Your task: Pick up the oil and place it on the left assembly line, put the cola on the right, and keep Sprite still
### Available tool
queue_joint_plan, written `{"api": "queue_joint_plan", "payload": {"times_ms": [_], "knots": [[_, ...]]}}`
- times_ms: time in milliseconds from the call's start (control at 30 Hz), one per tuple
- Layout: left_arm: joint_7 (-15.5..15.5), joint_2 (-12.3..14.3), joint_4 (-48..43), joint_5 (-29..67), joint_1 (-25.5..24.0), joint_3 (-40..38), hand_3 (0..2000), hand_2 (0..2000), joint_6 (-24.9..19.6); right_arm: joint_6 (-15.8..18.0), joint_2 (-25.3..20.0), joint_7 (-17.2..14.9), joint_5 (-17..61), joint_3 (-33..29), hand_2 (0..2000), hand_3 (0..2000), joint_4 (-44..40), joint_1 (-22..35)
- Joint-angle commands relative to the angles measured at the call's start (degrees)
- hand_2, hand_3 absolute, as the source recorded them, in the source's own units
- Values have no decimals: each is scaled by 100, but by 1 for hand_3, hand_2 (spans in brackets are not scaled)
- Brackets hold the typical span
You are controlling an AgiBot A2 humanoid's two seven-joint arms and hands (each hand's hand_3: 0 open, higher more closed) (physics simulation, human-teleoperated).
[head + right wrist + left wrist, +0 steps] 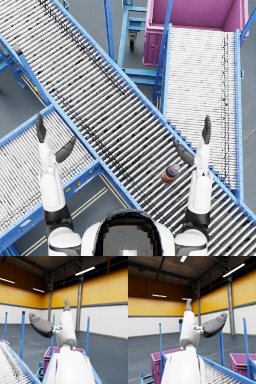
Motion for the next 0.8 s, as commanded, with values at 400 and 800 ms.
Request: {"api": "queue_joint_plan", "payload": {"times_ms": [400, 800], "knots": [[0, 12, 32, 0, 166, -66, 0, 0, 0, 0, -44, 0, 0, 6, 0, 0, -45, 168], [0, 82, -6, 0, 42, -83, 0, 0, 0, 0, -139, 0, 0, -65, 0, 0, -7, -30]]}}
